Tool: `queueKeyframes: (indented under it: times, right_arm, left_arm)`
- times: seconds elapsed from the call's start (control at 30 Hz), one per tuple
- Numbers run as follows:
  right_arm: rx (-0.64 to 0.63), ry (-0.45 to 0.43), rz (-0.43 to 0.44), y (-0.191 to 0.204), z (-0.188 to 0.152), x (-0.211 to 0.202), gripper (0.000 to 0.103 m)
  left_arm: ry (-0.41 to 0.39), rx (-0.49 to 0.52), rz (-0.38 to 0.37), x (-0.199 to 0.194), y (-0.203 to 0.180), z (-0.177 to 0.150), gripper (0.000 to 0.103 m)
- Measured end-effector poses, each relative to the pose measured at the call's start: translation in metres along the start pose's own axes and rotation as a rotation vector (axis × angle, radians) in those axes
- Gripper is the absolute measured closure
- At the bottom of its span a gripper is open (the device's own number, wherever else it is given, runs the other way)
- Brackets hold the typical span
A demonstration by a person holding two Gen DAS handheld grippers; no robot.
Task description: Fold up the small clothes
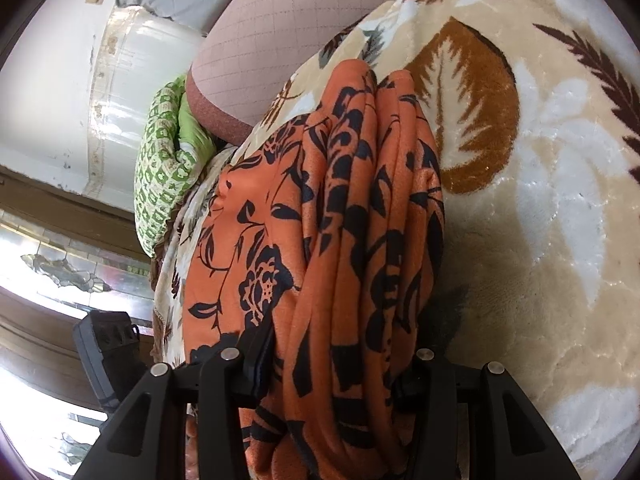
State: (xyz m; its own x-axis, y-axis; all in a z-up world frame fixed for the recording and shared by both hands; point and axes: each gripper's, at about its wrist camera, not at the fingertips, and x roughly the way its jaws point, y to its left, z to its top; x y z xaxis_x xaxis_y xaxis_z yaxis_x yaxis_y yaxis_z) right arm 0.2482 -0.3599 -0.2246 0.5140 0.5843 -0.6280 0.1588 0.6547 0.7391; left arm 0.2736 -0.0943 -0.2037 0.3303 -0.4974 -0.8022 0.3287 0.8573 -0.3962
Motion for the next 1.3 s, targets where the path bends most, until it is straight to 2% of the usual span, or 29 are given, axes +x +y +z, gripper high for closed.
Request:
queueKeyframes:
  times: [0.1,0.27,0.6,0.73,1.07,1.3]
  right_arm:
    - [-0.037,-0.022,-0.008,0.011,-0.003,-0.004,0.056]
    - [-0.082,-0.063,-0.004,0.029,-0.008,-0.014,0.057]
    - [-0.152,-0.096,0.092,0.069,-0.017,-0.026,0.057]
    - [-0.173,-0.106,0.128,0.087,-0.028,-0.033,0.057]
    - [-0.197,-0.09,0.167,0.107,-0.074,-0.05,0.057]
    - [-0.194,-0.076,0.179,0.114,-0.108,-0.053,0.057]
  left_arm:
    - [-0.034,0.033,0.028,-0.007,-0.007,-0.001,0.052]
    - [-0.067,0.107,0.105,-0.019,-0.019,-0.003,0.058]
    - [-0.163,0.141,0.206,-0.081,-0.024,-0.007,0.058]
    - [-0.189,0.147,0.217,-0.104,-0.022,-0.015,0.058]
    - [-0.215,0.154,0.244,-0.152,-0.019,-0.056,0.058]
    - [-0.227,0.116,0.268,-0.181,-0.012,-0.088,0.058]
